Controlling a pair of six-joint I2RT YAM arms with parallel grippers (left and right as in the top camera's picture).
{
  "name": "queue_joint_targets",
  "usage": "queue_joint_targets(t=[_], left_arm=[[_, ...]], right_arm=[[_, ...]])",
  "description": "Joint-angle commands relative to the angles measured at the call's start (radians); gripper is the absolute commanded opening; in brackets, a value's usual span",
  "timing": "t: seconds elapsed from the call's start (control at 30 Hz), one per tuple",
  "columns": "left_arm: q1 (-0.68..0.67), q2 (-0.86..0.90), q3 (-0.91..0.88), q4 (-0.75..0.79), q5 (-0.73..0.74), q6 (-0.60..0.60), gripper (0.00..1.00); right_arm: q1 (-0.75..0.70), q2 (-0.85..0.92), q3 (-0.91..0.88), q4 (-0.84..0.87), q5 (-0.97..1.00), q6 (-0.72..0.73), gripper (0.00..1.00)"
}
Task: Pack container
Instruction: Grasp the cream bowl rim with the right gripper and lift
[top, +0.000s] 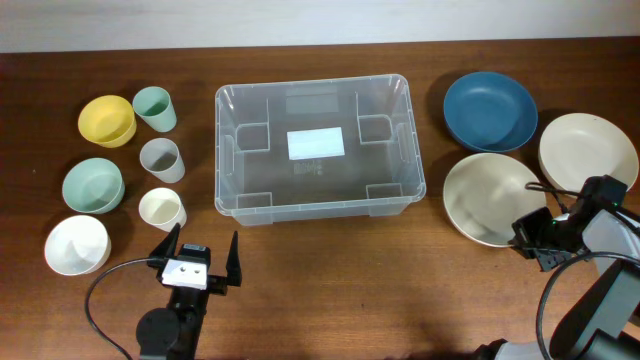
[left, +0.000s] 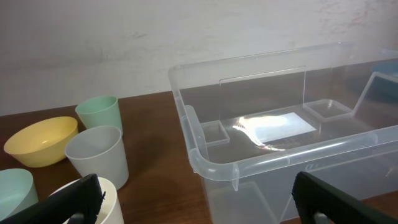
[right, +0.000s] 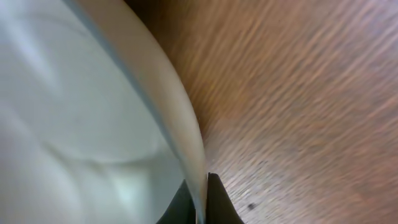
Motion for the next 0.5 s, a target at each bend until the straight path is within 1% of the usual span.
queue_joint_targets(t=[0.0,0.2,0.33,0.47], left_arm=[[0.007,-0.008,-0.003,-0.006,-0.007,-0.013,1.00],[0.007,-0.008,-0.003,-0.006,-0.006,-0.013,0.99],[0.007,-0.008,-0.003,-0.006,-0.006,-0.013,1.00],[0.007,-0.008,-0.003,-0.006,-0.007,-0.013,1.00]], right_arm=[[-0.005,-0.058,-0.004,-0.003,-0.076,-0.035,0.04],[-0.047,-0.165,-0.003,-0.020,-0.089,-0.035,0.04],[-0.106,-0.286,-0.003,-0.054,-0.178,-0.091,0.04],[-0.122,-0.433,-0.001,-0.089,-0.217,-0.091,0.04]])
